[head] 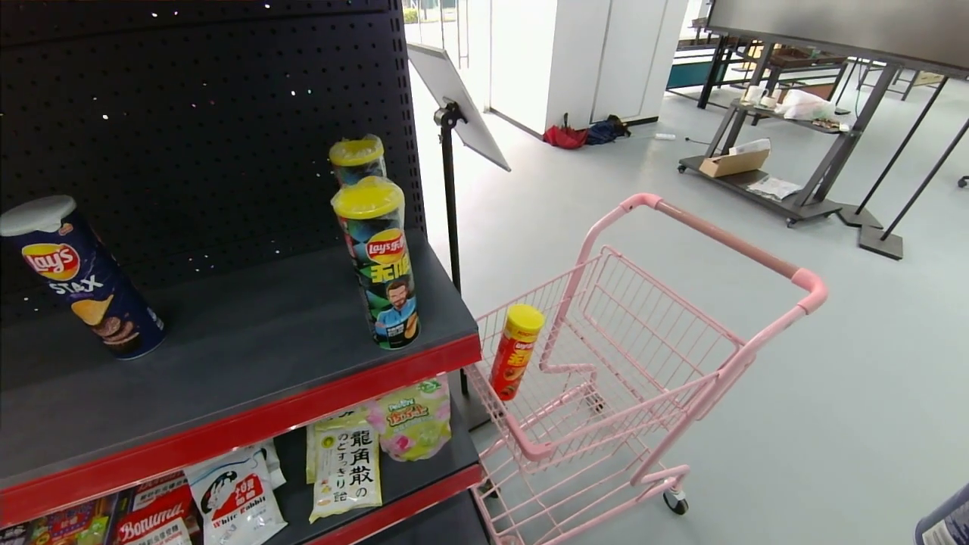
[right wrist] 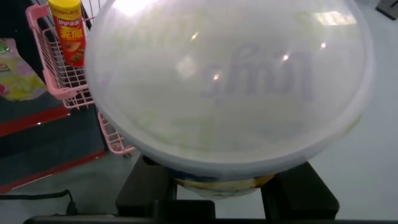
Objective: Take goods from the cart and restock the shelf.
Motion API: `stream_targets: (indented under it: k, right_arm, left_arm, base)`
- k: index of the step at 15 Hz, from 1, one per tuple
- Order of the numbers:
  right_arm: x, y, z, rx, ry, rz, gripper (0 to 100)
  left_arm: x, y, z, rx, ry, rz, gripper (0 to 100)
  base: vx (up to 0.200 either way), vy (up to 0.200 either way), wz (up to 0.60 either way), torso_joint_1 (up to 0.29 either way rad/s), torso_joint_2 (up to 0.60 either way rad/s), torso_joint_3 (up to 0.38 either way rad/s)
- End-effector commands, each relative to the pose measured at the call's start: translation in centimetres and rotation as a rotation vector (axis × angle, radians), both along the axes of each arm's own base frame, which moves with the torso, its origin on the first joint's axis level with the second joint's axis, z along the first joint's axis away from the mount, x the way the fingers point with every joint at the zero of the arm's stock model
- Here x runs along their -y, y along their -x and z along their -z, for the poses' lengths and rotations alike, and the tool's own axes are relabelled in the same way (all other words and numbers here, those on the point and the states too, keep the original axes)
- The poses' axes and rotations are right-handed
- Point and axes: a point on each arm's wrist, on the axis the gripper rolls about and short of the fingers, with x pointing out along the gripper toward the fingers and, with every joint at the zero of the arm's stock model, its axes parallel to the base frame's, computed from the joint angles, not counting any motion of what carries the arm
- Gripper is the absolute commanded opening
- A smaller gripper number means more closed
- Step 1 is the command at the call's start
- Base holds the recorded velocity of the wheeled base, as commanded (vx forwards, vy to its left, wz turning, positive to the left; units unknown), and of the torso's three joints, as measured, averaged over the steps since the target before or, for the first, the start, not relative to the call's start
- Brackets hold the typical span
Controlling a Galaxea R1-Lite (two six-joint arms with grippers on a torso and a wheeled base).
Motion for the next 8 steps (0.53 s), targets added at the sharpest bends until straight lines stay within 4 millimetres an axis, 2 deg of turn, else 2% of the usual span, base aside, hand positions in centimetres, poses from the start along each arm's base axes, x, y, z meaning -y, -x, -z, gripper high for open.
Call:
stream_targets:
  k: [1, 8]
  right_arm:
    - [0.0, 0.0, 0.5, -0.015, 0.005, 0.001, 0]
    - [0.07, 0.63, 1.07, 0.001, 0.006, 0.0, 0]
  left_arm:
    - [0.0, 0.0, 0.0, 0.0, 0.0, 0.0, 100]
    - [0.0, 0.0, 0.0, 0.0, 0.0, 0.0, 100]
  base:
    - [0.0, 0.0, 0.0, 0.022, -0.05, -0.032]
    - [0.0, 0.0, 0.6, 0.009, -0.01, 0.0]
